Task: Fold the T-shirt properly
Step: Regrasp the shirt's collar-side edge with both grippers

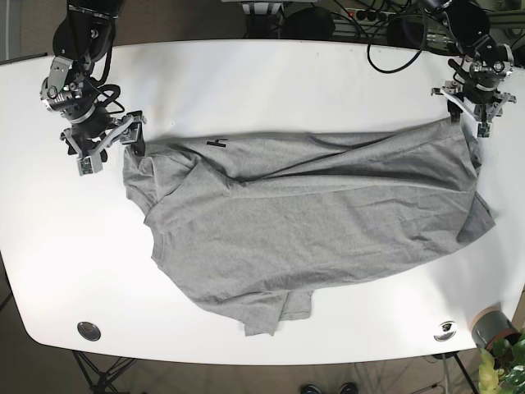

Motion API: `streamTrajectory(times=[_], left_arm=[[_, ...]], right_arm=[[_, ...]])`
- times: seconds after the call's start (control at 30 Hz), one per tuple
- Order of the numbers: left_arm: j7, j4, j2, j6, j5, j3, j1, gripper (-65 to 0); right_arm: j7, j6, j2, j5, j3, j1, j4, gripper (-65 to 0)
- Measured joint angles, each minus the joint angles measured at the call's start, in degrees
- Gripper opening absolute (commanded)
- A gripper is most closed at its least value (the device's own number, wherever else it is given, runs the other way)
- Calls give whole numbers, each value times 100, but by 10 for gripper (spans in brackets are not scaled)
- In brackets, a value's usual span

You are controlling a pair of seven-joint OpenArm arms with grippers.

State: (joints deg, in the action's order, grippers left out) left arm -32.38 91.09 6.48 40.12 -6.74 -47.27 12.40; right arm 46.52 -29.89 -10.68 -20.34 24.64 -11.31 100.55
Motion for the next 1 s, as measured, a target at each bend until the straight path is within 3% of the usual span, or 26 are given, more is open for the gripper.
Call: streamTrajectory(times=[0.1, 0.23, 0.33, 1.0], left_arm=[[162, -280, -9, 2, -57, -15, -138, -451], [249, -420, -11, 2, -11, -15, -304, -453], [243, -442, -9, 0, -17, -35, -354, -453], [437, -824, 55, -2, 116, -31, -444, -451]], right_arm=[[26, -87, -11, 44, 107, 68, -376, -155], [-39, -361, -11, 50, 120, 177, -835, -155], [-247, -422, -2, 59, 118, 238, -1075, -155], [-715, -468, 61, -48, 103, 669, -1864, -157]])
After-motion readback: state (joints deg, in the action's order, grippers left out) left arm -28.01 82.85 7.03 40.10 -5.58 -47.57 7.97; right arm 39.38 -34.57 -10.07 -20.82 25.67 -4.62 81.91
